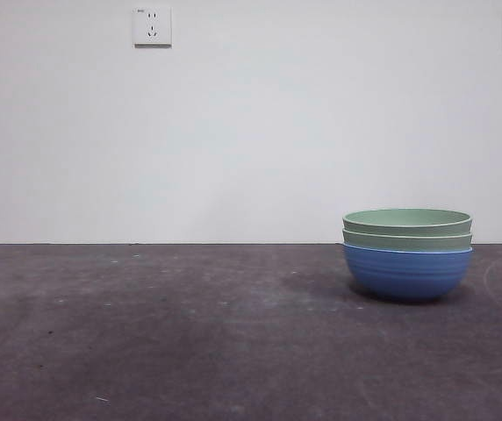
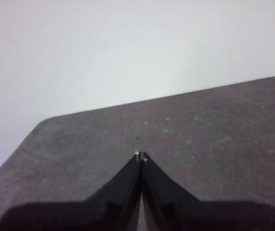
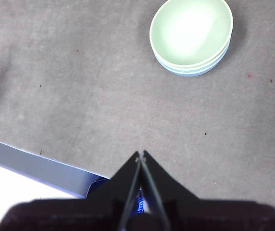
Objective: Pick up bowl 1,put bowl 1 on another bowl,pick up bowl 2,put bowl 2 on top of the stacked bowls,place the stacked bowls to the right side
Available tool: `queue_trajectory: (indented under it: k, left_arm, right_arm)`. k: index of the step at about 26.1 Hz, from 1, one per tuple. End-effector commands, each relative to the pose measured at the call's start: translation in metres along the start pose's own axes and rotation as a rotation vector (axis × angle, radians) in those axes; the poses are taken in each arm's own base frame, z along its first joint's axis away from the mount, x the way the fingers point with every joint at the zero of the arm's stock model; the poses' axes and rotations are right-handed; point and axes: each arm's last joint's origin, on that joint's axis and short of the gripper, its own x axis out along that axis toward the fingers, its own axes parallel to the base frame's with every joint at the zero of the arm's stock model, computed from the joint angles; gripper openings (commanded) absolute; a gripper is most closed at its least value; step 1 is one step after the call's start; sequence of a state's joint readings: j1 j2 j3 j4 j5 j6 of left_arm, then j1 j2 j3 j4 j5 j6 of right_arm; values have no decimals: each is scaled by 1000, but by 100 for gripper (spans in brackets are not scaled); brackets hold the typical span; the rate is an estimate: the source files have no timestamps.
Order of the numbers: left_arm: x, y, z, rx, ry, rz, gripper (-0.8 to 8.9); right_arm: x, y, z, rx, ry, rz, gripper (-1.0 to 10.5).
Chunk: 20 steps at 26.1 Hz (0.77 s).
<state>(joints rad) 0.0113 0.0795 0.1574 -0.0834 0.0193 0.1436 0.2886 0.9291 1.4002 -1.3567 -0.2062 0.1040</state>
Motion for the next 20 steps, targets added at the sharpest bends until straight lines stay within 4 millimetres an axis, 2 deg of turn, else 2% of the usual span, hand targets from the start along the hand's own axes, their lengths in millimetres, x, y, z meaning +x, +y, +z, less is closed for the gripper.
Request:
queue_trajectory:
  k: [1, 11, 17, 20]
  left_arm:
    - [1, -1, -13, -21, 5, 3, -3]
    - [4, -6, -46, -101, 77, -4, -3]
    - [3, -8, -56, -133, 181, -20, -3]
    - [3, -8, -55, -217, 176, -13, -3]
  right_arm:
    - [1, 0, -2, -3, 20, -4, 4]
    - [1, 0, -2, -3, 20, -4, 4]
    - [1, 0, -2, -3, 20, -4, 4]
    - [1, 0, -2, -3, 20, -4, 4]
